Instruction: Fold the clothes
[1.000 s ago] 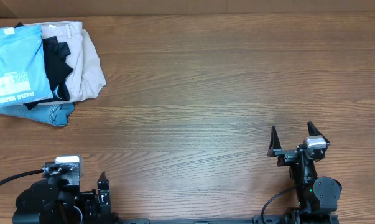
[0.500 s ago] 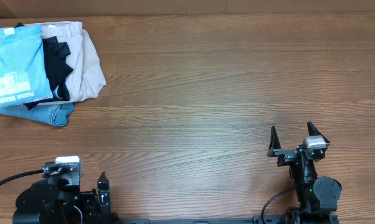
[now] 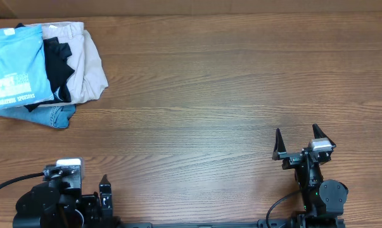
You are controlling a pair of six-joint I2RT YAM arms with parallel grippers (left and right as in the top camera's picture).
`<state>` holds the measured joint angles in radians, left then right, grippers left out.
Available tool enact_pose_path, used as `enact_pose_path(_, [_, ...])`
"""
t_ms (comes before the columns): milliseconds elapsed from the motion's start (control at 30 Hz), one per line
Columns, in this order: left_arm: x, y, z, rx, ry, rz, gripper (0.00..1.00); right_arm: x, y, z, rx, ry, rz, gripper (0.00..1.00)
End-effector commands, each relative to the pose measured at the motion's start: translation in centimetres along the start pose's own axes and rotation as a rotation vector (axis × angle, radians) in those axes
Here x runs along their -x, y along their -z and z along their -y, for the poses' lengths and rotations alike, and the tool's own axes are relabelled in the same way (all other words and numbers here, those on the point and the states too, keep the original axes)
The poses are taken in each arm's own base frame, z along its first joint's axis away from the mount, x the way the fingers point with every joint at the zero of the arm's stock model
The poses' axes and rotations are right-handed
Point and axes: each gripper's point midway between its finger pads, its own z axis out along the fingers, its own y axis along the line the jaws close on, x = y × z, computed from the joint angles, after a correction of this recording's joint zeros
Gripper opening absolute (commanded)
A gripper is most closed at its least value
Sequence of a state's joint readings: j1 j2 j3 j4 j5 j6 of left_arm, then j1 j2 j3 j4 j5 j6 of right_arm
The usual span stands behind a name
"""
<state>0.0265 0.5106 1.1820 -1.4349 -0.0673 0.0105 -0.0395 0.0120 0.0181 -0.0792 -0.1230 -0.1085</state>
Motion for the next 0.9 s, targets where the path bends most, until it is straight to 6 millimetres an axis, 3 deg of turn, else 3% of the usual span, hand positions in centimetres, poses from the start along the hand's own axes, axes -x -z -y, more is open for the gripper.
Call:
enact_pose_path(0, [1.7, -0.2, -0.1, 0.005, -0.016, 0.080, 1.00, -0.1, 0.0, 0.1, -0.004, 0.005, 0.005, 1.00])
enact_pose_path(133, [3.5, -2.2, 0.8, -0.034, -0.013, 0.181, 1.00, -0.1, 0.0, 0.1, -0.004, 0.004, 0.005, 1.00])
enact_pose_path(433, [1.9, -11.2, 3.6, -0.155, -0.024, 0.432, 1.00, -0.1, 0.0, 0.1, -0.004, 0.004, 0.005, 1.00])
enact_pose_path(667, [2.7, -13.6, 4.8, -0.183, -0.034, 0.779, 1.00, -0.1, 0.0, 0.1, -0.004, 0.005, 0.005, 1.00])
enact_pose_path(767, [2.7, -14.3, 4.8, -0.175, -0.031, 0.835, 1.00, -0.1, 0.0, 0.1, -0.004, 0.005, 0.005, 1.00])
enact_pose_path(867, [1.9, -15.2, 4.3, -0.135, -0.040, 0.786, 1.00, -0.1, 0.0, 0.1, -0.004, 0.004, 0.005, 1.00])
